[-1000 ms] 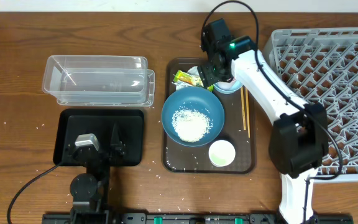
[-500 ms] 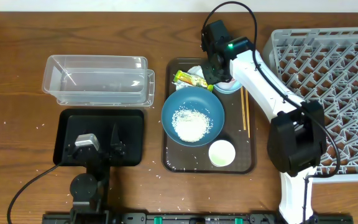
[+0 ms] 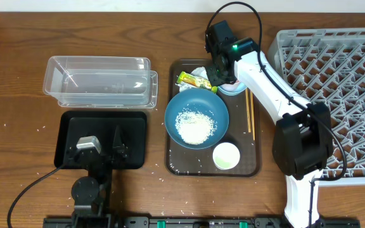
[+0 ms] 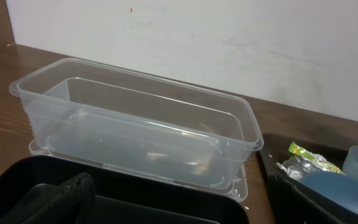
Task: Sort waste into correct bins and load items into the dishwasher rack
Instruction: 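Reach the right gripper to the pink cup and grasp it, then carry the pink cup right and set it upright in the rack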
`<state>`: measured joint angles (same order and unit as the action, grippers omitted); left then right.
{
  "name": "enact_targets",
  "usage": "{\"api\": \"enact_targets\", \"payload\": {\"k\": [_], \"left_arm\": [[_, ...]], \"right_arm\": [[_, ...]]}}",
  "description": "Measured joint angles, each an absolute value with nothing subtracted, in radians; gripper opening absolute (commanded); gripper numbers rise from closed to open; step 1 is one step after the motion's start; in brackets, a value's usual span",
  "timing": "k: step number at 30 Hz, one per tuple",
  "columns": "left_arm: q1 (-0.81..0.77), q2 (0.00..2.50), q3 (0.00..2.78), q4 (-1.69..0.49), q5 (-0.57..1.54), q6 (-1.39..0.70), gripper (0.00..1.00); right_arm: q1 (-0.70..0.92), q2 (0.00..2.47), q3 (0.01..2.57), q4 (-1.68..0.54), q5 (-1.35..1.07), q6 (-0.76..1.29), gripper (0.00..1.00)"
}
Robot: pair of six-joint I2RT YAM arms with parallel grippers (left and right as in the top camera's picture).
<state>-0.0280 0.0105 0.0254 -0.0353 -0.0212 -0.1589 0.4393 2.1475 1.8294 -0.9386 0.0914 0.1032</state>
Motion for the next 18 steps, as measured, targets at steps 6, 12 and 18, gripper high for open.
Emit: {"api": "enact_targets", "payload": {"k": [6,12,18], "left_arm": [[-0.028,0.01,0.025,-0.035,-0.021,-0.159,0.91],[-0.028,0.01,0.025,-0.035,-0.021,-0.159,0.91],[-0.028,0.01,0.025,-0.035,-0.021,-0.159,0.91]], "right_arm": [[0.439,2.148,1.829,-0.942,0.093,0.117,0.01],[0.439,2.148,1.829,-0.943,0.095,0.126,0.01],[0.438,2.125,1.83,-0.952,0.096,0.126,0.01]]}}
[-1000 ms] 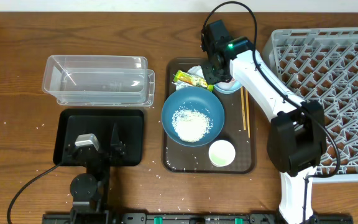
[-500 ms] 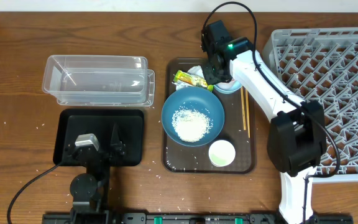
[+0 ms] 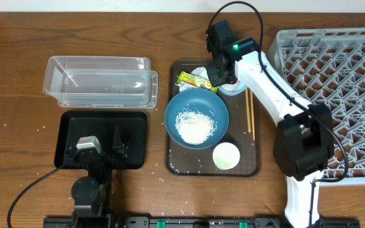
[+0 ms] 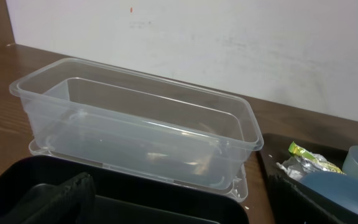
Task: Sort waste into correct bins and load items into the dishwasher rack
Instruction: 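Carry the pink cup right and set it upright in the rack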
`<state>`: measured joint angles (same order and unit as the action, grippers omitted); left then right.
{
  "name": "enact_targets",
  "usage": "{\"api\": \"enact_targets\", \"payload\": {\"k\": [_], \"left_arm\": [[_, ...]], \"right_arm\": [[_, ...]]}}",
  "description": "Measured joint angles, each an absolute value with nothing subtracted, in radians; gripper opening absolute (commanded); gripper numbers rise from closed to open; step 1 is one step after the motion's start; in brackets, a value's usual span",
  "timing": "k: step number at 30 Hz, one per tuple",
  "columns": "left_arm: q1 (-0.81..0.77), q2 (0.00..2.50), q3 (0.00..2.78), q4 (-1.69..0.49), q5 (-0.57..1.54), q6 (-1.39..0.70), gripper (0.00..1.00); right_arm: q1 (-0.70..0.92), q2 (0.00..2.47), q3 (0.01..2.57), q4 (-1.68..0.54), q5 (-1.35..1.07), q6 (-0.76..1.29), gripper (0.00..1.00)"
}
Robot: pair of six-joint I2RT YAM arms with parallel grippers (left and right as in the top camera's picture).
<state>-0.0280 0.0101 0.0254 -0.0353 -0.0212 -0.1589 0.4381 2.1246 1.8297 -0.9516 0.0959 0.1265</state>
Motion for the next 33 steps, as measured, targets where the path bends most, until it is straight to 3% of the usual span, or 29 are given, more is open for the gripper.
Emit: {"api": "enact_targets", "payload": {"k": [7,13,24,33], "left_arm": [[-0.028,0.01,0.025,-0.035,-0.021,-0.159,0.91],[-0.028,0.01,0.025,-0.035,-0.021,-0.159,0.91],[-0.028,0.01,0.025,-0.035,-0.021,-0.159,0.91],[-0.028,0.01,0.025,-0.035,-0.021,-0.159,0.91]], "right_arm": [[0.393,1.93,1.831,-0.954,0.092,0.127,0.01],[0.24,1.71,1.855,-0.967,0.028,0.126,0.01],[-0.293,1.703,1.853,-1.074,-0.594,0.047,0.01],[-0.582,1.805,1.849,-1.326,-0.956,-0.128,0.01]]}}
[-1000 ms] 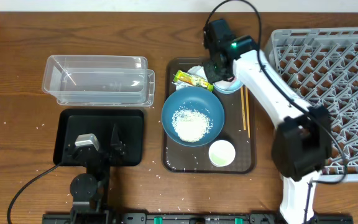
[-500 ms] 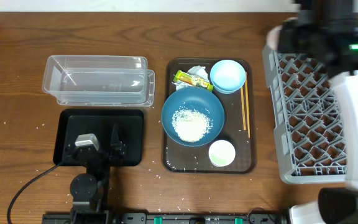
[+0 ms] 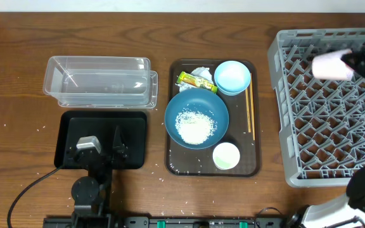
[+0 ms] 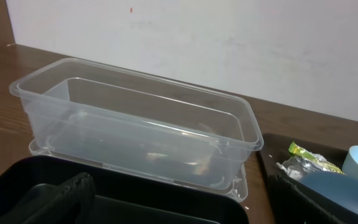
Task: Sort waste into correct bins and load items into the dishwasher rack
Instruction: 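Carry the pink cup right and set it upright in the rack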
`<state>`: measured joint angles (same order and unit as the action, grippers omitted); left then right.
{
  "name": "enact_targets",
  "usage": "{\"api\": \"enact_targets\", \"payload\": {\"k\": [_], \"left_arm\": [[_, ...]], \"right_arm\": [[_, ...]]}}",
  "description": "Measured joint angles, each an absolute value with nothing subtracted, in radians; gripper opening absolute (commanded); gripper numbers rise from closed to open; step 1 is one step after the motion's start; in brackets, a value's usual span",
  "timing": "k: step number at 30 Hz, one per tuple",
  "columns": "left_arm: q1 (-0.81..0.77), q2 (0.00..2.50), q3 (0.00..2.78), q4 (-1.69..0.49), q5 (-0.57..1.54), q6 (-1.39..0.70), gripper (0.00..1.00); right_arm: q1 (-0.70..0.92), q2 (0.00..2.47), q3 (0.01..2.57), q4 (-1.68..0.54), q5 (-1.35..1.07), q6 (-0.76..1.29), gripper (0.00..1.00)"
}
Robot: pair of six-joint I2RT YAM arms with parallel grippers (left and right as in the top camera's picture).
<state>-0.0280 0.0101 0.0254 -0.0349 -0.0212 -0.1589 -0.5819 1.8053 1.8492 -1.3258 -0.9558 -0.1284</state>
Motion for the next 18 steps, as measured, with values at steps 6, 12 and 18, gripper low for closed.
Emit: {"api": "enact_targets", "payload": {"k": [6,12,18], "left_arm": [[-0.028,0.01,0.025,-0.035,-0.021,-0.159,0.91],[-0.028,0.01,0.025,-0.035,-0.021,-0.159,0.91],[-0.028,0.01,0.025,-0.035,-0.021,-0.159,0.91]], "right_arm": [[-0.627,1.923,1.833,-1.422,-1.07,-0.26,0.01],[-0.603,2.029,1.751,-1.438,-1.157,-0.369,0.01],[-0.586,2.077,1.644,-1.355,-1.203,-0.399,0.01]]}}
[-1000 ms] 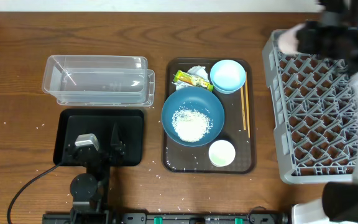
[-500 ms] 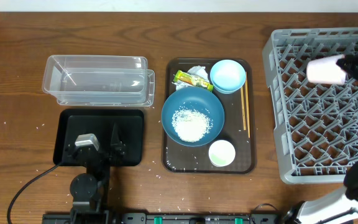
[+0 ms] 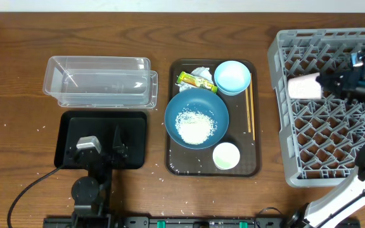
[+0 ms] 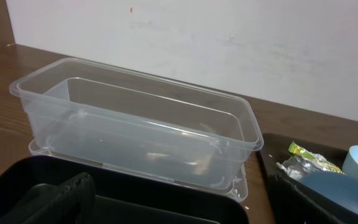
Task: Sort waste into correct bins and load items into the dishwasher rack
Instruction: 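Carry the pink cup right and set it upright in the rack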
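A pale pink cup (image 3: 303,85) lies on its side over the left part of the grey dishwasher rack (image 3: 315,152), and my right gripper (image 3: 320,83) is shut on it from the right. The brown tray (image 3: 254,166) carries a blue bowl of rice (image 3: 197,119), a light blue bowl (image 3: 232,76), chopsticks (image 3: 250,114), a small white cup (image 3: 226,155), a green wrapper (image 3: 195,80) and crumpled foil (image 3: 199,71). My left gripper (image 3: 118,147) rests over the black bin (image 3: 65,126). Only one dark finger (image 4: 61,193) shows in the left wrist view.
The clear plastic bin (image 3: 100,81) stands behind the black bin, left of the tray; it also fills the left wrist view (image 4: 135,124). Rice grains are scattered on the wooden table (image 3: 18,126). The rack takes up the whole right side.
My right gripper has moved left and towards the front over the rack, carrying the pink cup with it. The left arm and the tray's items have not moved.
My right gripper was first down at the back of the tray, at the light blue bowl, and was still there at the second moment. Then it held a pink cup over the rack's far right. Now the cup is over the rack's left part.
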`<state>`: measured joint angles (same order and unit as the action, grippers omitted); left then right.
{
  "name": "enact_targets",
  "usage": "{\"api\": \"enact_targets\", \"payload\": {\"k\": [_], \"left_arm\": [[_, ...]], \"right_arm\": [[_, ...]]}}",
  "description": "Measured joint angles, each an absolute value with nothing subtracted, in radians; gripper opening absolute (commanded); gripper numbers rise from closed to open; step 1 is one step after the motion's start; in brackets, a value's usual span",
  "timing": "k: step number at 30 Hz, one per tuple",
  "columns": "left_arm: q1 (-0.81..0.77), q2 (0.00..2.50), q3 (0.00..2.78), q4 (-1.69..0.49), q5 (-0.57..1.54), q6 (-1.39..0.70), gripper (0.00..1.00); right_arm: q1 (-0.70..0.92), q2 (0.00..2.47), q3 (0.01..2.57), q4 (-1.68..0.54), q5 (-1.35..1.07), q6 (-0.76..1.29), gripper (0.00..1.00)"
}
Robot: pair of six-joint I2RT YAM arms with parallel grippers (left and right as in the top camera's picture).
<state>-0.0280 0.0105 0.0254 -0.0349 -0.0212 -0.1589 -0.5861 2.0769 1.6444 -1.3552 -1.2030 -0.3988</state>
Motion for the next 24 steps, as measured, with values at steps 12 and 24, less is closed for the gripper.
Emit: {"api": "enact_targets", "payload": {"k": [12,24], "left_arm": [[-0.028,0.01,0.025,-0.035,-0.021,-0.159,0.91],[-0.028,0.01,0.025,-0.035,-0.021,-0.159,0.91]], "right_arm": [[-0.673,2.077,1.613,-1.385,-1.169,-0.375,0.01],[-0.69,2.077,1.613,-1.4,-1.122,-0.343,0.01]]}}
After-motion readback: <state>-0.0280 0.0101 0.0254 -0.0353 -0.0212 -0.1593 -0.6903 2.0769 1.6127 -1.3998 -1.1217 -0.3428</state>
